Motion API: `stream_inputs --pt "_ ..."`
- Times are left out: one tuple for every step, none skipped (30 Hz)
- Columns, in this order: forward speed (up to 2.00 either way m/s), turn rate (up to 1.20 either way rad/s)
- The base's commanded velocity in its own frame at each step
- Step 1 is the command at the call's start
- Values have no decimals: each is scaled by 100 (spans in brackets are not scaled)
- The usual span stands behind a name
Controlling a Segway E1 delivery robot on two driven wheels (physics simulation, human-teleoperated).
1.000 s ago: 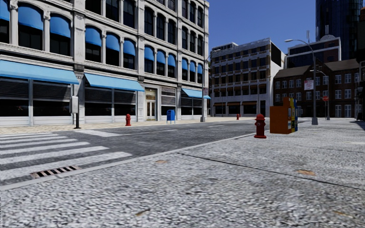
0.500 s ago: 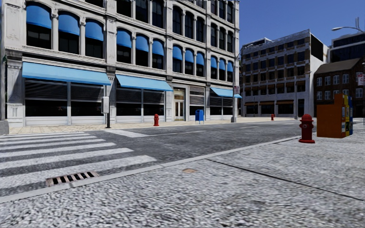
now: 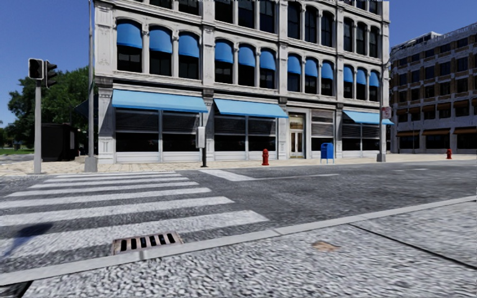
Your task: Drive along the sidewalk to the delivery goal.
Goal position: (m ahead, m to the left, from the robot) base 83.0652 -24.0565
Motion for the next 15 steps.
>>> stream_inputs --pt "100 19" --pt "100 5" --pt "100 1" --pt "100 0" --pt "100 0" --pt "100 0" --pt "100 0" --pt "100 0" --pt "100 0" --pt "100 0" --pt "100 0" --pt "100 0" --pt "100 0" --pt "100 0" --pt "100 0"
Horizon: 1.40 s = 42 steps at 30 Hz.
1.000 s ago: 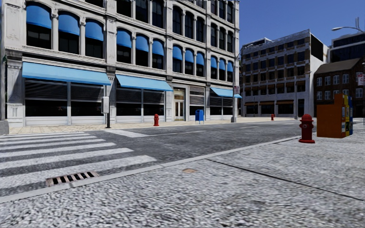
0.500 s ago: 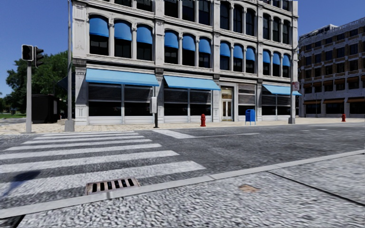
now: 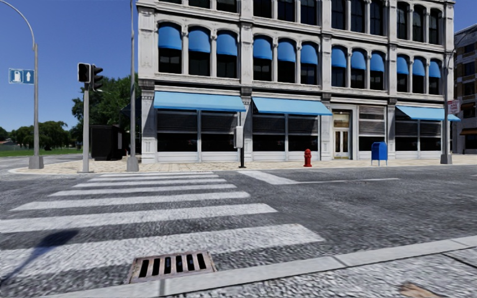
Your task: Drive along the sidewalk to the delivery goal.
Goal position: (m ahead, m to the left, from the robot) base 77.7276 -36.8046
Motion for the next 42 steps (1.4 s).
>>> stream_inputs --pt "100 0" --pt "100 0" --pt "100 4" --pt "100 49" --pt "100 64" --pt "100 67" --pt "100 67" --pt "100 67" --pt "100 67" --pt "100 69" --pt "100 83" --pt "100 102" --pt "100 113" --pt "100 113" --pt "100 73" --pt "100 19" --pt "100 6" --pt "100 6" --pt "100 3" --pt "100 2" --pt "100 2" --pt "100 2" --pt "100 2" --pt "100 2" --pt "100 9" --pt "100 15" --pt "100 15" --pt "100 17" --pt "100 10" --pt "100 0" --pt "100 0" --pt "108 0" --pt "138 0" --pt "138 0" --pt "149 0" --pt "152 0" --pt "153 0" --pt "147 0" --pt "134 0" --pt "124 0" --pt "124 0" --pt "118 0"
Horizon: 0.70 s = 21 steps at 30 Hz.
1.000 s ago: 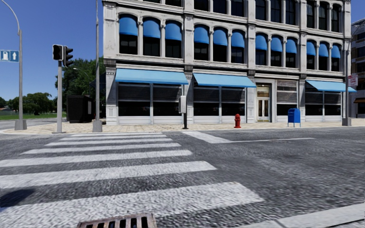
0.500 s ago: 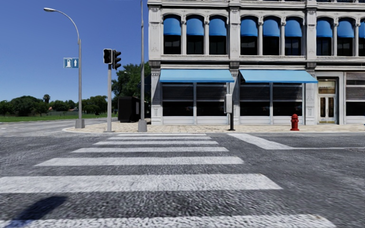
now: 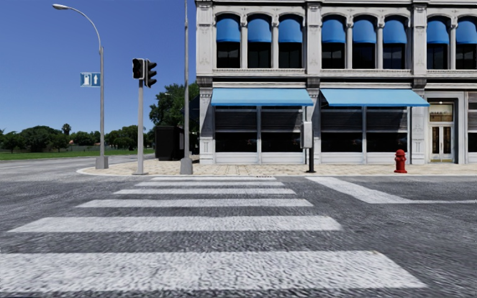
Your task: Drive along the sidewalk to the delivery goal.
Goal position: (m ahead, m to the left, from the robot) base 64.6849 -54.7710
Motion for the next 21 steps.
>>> stream_inputs --pt "111 0" --pt "105 0" --pt "98 0" --pt "95 0" --pt "94 0" --pt "94 0" --pt "94 0" --pt "94 0" --pt "97 0" --pt "98 0" --pt "98 0" --pt "101 0" --pt "103 0" --pt "100 0" --pt "98 0" --pt "97 0" --pt "96 0" --pt "96 0" --pt "91 0" --pt "88 0" --pt "87 0"
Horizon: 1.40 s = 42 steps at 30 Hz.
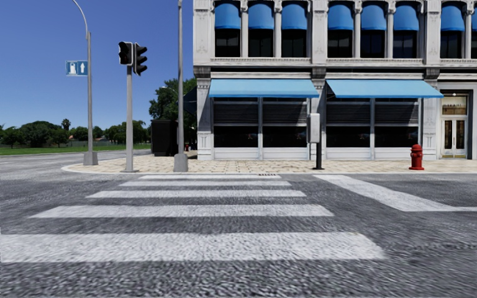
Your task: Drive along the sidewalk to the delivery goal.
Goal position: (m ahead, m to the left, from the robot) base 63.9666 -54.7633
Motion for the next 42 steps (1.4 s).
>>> stream_inputs --pt "86 0" --pt "86 0" --pt "86 0" --pt "86 0" --pt "86 0" --pt "85 0" --pt "85 0" --pt "85 0" --pt "85 0" --pt "85 0" --pt "84 0" --pt "84 0" --pt "84 0" --pt "84 0" --pt "84 0" --pt "84 0" --pt "84 0" --pt "84 0" --pt "84 0" --pt "84 0" --pt "84 0" --pt "84 0" --pt "84 0" --pt "84 0" --pt "84 0" --pt "84 0" --pt "84 0" --pt "84 0" --pt "84 0" --pt "84 0" --pt "84 0" --pt "84 0" --pt "84 0" --pt "84 0" --pt "84 0" --pt "84 0" --pt "84 0" --pt "84 0" --pt "84 0" --pt "84 0" --pt "84 0" --pt "83 0"
